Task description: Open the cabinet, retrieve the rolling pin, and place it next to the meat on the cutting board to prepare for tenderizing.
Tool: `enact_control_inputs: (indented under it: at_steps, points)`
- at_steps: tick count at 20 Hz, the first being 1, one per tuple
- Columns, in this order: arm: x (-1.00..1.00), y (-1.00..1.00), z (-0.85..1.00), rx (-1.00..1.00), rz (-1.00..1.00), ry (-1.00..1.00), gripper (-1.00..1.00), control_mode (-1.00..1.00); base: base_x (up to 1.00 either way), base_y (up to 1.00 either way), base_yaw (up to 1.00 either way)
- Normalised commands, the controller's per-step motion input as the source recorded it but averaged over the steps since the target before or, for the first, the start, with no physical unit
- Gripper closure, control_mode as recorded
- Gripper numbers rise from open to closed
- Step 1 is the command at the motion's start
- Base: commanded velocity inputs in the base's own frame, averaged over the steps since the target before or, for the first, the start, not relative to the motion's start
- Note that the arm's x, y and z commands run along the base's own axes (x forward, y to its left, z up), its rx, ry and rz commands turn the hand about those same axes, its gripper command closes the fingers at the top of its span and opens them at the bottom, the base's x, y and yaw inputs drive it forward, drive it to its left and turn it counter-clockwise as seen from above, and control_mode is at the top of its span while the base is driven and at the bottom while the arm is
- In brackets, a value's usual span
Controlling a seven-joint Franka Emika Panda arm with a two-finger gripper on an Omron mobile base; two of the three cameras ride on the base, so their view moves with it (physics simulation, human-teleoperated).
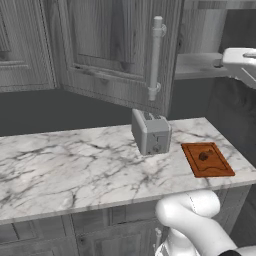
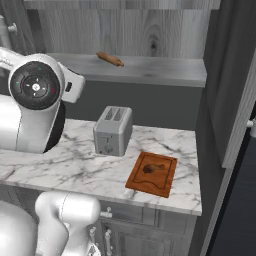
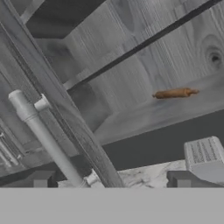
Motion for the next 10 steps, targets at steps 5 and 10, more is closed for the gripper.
enact_control_inputs:
  at_steps: [5, 10]
  points:
    - [0.47, -0.13, -0.17, 0.07, 0.13, 0.03, -1.0, -1.0, 0.0, 0.0, 0.0]
    - [0.32, 0.0, -0.27, 0.06, 0.13, 0.02, -1.0, -1.0, 0.0, 0.0, 0.0]
